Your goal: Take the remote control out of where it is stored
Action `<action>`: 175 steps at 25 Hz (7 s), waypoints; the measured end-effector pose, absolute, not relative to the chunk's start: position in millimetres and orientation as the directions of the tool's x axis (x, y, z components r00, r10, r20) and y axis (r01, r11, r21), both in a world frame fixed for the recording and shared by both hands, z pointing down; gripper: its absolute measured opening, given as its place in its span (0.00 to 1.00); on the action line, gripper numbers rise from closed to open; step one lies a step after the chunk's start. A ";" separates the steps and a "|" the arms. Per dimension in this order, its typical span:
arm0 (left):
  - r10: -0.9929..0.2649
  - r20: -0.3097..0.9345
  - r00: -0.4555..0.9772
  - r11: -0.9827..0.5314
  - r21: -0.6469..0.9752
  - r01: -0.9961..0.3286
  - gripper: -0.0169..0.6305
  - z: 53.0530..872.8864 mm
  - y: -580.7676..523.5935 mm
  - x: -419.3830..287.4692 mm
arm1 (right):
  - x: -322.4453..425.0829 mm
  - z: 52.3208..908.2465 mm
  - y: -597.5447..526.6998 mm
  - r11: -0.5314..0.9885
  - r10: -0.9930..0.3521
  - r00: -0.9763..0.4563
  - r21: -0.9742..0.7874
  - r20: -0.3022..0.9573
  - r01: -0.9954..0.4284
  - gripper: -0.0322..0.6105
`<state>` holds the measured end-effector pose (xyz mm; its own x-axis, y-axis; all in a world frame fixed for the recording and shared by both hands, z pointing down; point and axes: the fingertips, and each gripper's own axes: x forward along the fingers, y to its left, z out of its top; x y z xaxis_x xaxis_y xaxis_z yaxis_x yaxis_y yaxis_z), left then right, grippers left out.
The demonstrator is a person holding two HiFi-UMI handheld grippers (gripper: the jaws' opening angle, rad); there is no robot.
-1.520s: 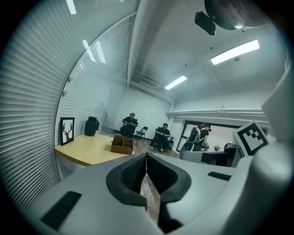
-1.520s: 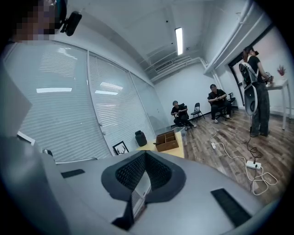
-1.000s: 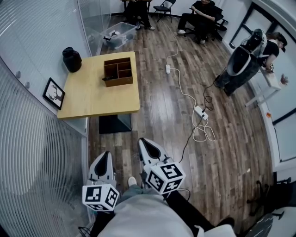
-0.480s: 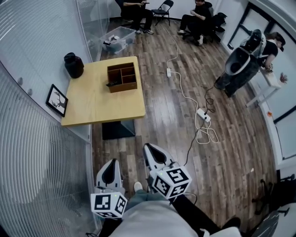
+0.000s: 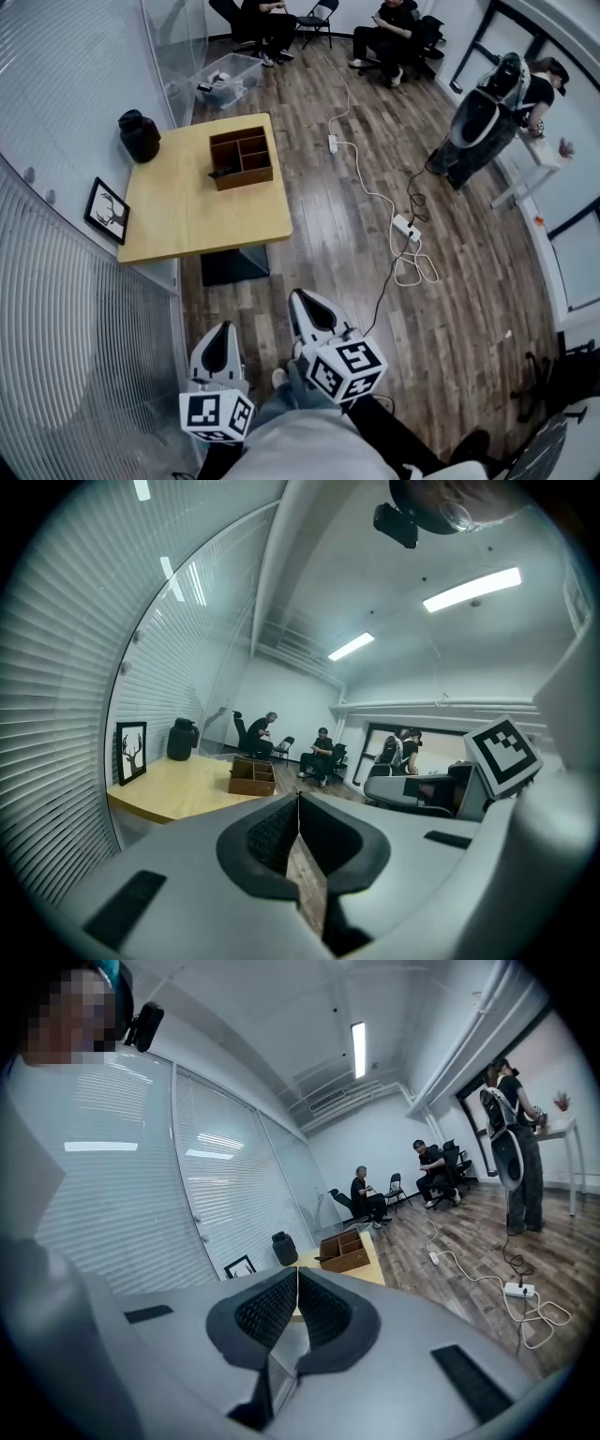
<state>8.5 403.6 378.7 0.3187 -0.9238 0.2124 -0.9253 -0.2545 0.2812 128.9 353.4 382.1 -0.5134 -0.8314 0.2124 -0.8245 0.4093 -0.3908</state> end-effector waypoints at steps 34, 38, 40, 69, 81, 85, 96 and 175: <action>-0.958 0.255 0.129 -0.072 0.220 -0.973 0.04 388.7 196.7 4.7 | 122.0 401.8 131.3 0.518 -0.735 -0.636 -0.409 0.237 -0.751 0.06; -0.961 0.249 0.118 -0.061 0.225 -0.972 0.04 389.0 174.6 11.4 | 128.3 402.6 108.8 0.531 -0.725 -0.647 -0.406 0.236 -0.743 0.06; -0.963 0.232 0.139 -0.080 0.247 -0.966 0.04 385.9 166.2 18.6 | 131.5 403.0 100.7 0.539 -0.719 -0.653 -0.404 0.237 -0.739 0.06; -0.955 0.256 0.148 -0.107 0.168 -0.980 0.04 412.6 36.7 -25.0 | 103.0 406.3 -23.5 0.508 -0.753 -0.611 -0.375 0.244 -0.776 0.06; -0.919 0.341 0.200 -0.148 0.173 -0.974 0.04 452.5 -9.9 -41.2 | 86.5 419.4 -66.7 0.469 -0.768 -0.579 -0.375 0.275 -0.800 0.06; -0.912 0.365 0.188 -0.135 0.167 -0.977 0.04 460.8 -20.9 -50.0 | 78.3 421.3 -78.5 0.463 -0.769 -0.575 -0.375 0.280 -0.803 0.06; -0.885 0.409 0.220 -0.163 0.170 -0.972 0.12 483.7 -42.4 -61.0 | 61.7 425.8 -100.2 0.461 -0.769 -0.572 -0.371 0.285 -0.806 0.06; -0.728 0.614 0.305 -0.311 0.101 -0.945 0.36 581.8 -70.4 -61.1 | 50.1 450.1 -138.1 0.415 -0.779 -0.528 -0.353 0.338 -0.838 0.06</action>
